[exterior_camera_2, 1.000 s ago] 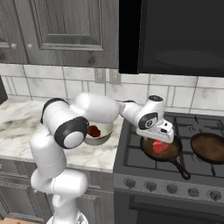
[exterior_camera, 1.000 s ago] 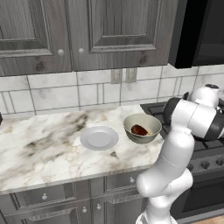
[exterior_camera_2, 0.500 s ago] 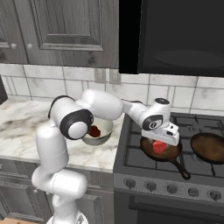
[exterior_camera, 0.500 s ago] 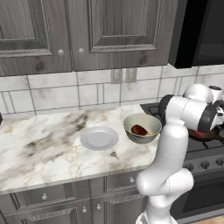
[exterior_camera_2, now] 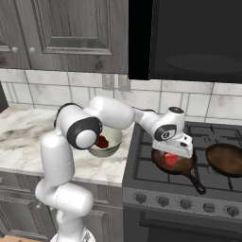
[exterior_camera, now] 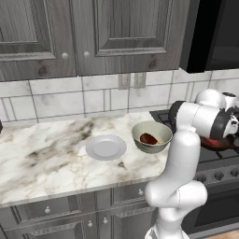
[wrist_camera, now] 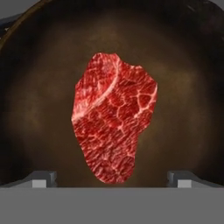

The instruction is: Place one of the steaks on the plate and the other in the bowl. Then place the bowl in the fridge.

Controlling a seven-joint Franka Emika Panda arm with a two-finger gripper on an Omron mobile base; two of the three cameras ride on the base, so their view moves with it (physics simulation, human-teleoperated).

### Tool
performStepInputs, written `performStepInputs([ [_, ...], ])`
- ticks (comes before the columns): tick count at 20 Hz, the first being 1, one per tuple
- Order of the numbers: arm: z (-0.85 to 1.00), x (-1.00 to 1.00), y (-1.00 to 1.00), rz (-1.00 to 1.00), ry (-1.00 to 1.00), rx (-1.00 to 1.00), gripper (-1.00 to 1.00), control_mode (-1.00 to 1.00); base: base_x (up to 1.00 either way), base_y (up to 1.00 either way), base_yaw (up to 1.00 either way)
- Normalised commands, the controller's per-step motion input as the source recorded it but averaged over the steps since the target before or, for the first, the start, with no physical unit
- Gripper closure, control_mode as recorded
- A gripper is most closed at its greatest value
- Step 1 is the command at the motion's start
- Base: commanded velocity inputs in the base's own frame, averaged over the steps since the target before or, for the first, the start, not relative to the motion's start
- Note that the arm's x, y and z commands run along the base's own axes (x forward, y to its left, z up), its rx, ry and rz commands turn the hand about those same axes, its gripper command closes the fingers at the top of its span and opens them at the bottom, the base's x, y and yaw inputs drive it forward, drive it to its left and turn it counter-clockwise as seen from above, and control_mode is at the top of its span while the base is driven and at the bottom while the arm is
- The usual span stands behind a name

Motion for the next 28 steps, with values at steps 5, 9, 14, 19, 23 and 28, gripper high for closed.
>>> performStepInputs([
  [5,-0.06,0.00,0.20,0.02,0.08,0.00,-1.00,-1.00,0.00,0.00,0.00],
  [9,-0.14,0.05,0.00,0.03,0.06,0.00,-1.00,-1.00,0.00,0.00,0.00],
  [14,-0.10,0.12,-0.01,0.01,0.04,0.00,-1.00,-1.00,0.00,0.00,0.00],
  [19,-0.06,0.14,-0.15,0.00,0.02,0.00,-1.00,-1.00,0.00,0.00,0.00],
  [23,-0.02,0.08,-0.26,0.00,0.01,0.00,-1.00,-1.00,0.00,0.00,0.00],
  [28,-0.16,0.00,-0.04,0.00,0.04,0.00,-1.00,-1.00,0.00,0.00,0.00],
])
